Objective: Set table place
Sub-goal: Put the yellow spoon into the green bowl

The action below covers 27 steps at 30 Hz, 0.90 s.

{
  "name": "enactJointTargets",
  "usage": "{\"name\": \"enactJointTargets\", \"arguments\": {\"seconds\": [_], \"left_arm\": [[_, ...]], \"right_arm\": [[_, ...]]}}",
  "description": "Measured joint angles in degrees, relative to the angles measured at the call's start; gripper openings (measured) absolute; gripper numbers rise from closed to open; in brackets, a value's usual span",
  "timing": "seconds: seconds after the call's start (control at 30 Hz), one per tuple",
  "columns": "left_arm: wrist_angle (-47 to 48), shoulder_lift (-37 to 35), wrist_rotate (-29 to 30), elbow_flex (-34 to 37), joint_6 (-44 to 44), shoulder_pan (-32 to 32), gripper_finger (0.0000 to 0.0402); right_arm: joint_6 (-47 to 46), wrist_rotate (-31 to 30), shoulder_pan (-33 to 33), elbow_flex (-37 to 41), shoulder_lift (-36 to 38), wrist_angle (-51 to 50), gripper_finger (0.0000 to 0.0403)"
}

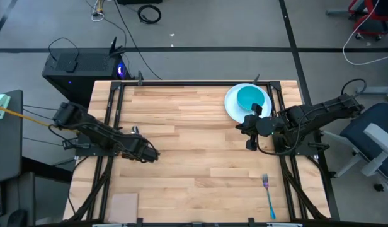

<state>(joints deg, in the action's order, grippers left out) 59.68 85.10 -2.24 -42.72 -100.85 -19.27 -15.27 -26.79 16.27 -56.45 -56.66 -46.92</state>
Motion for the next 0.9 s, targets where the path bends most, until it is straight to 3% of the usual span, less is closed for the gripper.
{"name": "enactJointTargets", "arguments": {"seconds": [0.3, 0.53, 0.9], "left_arm": [[-1.26, 0.48, -0.17, 0.1, -0.64, -0.21, 0.0106], [-9.81, 0.08, -1.6, 6.13, -2.46, -0.52, 0.0105], [-10.02, 0.08, -1.49, 6.64, -1.72, -0.55, 0.0091]], "right_arm": [[-0.02, 0.0, 0.0, 0.0, -0.02, -0.04, 0.0008], [-0.02, 0.0, 0.0, 0.0, 0.0, -0.14, 0.0006], [-0.04, 0.0, 0.0, 0.0, 0.0, -0.11, 0.0006]]}}
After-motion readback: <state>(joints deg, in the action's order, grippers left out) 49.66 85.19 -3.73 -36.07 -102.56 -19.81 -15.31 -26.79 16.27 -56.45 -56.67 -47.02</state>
